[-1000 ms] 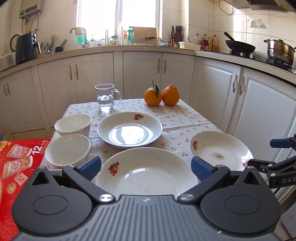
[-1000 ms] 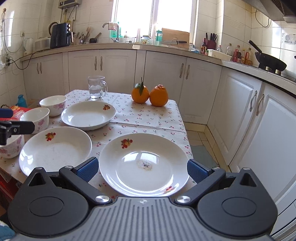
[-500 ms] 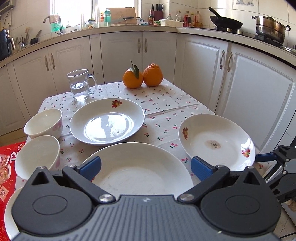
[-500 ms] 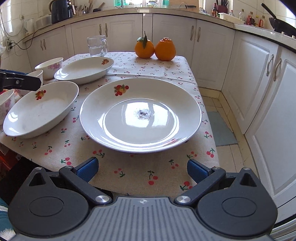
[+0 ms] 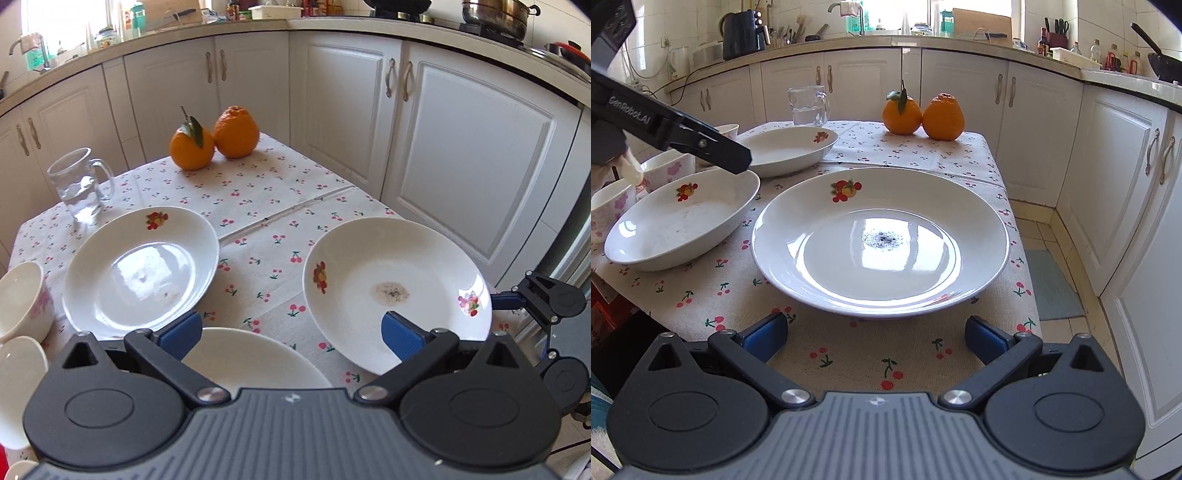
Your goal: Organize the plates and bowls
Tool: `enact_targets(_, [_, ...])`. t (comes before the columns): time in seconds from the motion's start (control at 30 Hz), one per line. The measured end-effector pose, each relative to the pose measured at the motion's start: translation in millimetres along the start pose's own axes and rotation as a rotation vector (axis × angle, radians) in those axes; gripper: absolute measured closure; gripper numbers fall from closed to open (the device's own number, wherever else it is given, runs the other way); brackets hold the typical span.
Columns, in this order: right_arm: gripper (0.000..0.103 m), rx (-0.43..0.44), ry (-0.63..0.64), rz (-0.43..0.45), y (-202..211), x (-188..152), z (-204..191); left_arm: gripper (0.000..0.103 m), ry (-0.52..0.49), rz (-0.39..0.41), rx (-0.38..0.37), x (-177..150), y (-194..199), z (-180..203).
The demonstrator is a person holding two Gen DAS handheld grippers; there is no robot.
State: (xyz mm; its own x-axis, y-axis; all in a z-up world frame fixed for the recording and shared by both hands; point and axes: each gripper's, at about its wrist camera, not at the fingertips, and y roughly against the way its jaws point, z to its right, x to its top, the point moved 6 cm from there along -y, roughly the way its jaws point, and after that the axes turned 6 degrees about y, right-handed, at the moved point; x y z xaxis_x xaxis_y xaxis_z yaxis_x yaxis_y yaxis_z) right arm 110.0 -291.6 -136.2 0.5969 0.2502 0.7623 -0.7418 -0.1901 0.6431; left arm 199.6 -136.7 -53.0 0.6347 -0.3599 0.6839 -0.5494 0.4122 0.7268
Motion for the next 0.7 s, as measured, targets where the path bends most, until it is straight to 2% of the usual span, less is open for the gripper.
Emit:
enact_targets(0.3, [0.0,0.03,0.028,0.038,-0.5,-0.4,1.8,0.001,-0.075,-0.13,-0.105,24.5,-53.1,23.3])
enact_targets(0.6, [0.0,0.04,0.037,0.029,-0.3,0.6,2.6,0.004,-0.135,-0.224,-0.139,37.4,-100.6,35.4])
enact_targets(0.7, [0.0,0.042,0.038,0.028,0.0,0.1,2.8,0.01,-0.153,-0.244,-0.146,39.2,-110.0,37.4])
